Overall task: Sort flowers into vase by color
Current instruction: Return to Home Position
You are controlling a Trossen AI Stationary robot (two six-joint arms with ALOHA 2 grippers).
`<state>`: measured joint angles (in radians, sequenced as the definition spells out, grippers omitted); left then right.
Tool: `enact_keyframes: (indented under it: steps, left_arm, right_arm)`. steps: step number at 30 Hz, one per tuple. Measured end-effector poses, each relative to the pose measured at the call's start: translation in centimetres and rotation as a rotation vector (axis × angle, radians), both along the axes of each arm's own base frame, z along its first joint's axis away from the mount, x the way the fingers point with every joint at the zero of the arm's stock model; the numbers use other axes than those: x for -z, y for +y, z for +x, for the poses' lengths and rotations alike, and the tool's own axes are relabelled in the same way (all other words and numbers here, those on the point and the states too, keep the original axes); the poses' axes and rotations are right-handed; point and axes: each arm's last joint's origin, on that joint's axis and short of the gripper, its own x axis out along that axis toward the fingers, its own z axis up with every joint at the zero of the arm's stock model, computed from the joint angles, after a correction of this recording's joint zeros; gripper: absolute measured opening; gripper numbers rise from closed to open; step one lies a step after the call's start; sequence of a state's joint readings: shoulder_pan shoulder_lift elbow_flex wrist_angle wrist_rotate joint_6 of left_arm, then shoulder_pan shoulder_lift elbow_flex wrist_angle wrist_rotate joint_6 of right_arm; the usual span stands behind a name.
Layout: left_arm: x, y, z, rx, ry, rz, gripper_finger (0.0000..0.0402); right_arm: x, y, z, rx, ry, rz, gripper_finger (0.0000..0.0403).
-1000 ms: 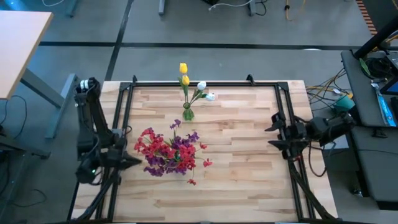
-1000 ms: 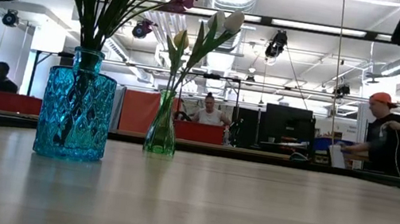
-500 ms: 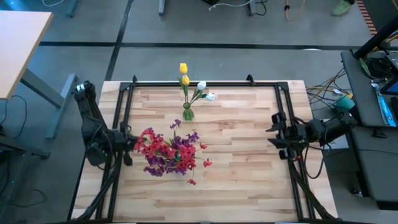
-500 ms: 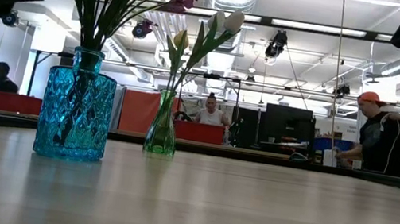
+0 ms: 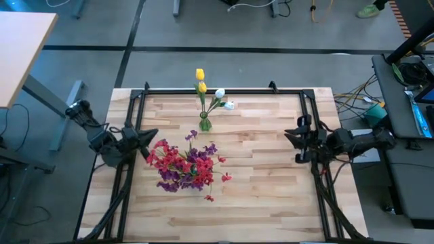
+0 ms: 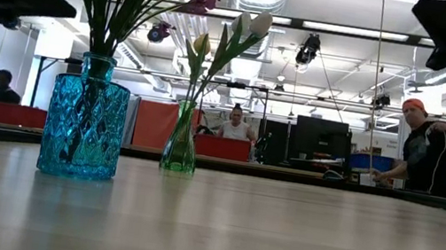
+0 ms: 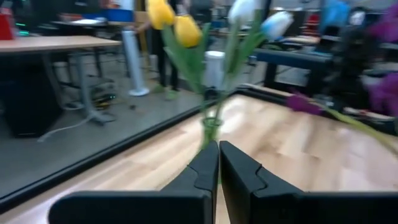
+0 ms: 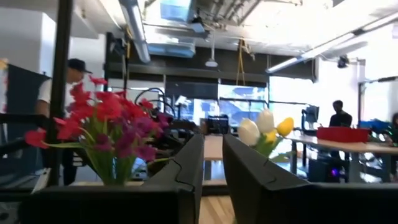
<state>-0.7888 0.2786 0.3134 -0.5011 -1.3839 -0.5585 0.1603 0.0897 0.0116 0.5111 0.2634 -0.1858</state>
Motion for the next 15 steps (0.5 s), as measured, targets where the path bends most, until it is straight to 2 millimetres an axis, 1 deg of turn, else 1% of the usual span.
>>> enact_keyframes:
  steps: [6, 10, 15]
  left_arm:
    - [0.2, 0.5, 0.7, -0.14, 0.027, 0.042, 0.0]
    - [0.3, 0.9, 1.0, -0.237, 0.029, 0.072, 0.0]
    - [0.5, 1.5, 1.3, -0.403, 0.001, 0.109, 0.0]
  right_arm:
    - [0.5, -0.2, 0.3, 0.024, 0.055, 0.002, 0.0036]
    - [0.7, -0.2, 0.4, 0.023, 0.072, -0.003, 0.0033]
    - [0.6, -0.2, 0.3, 0.024, 0.072, -0.007, 0.0033]
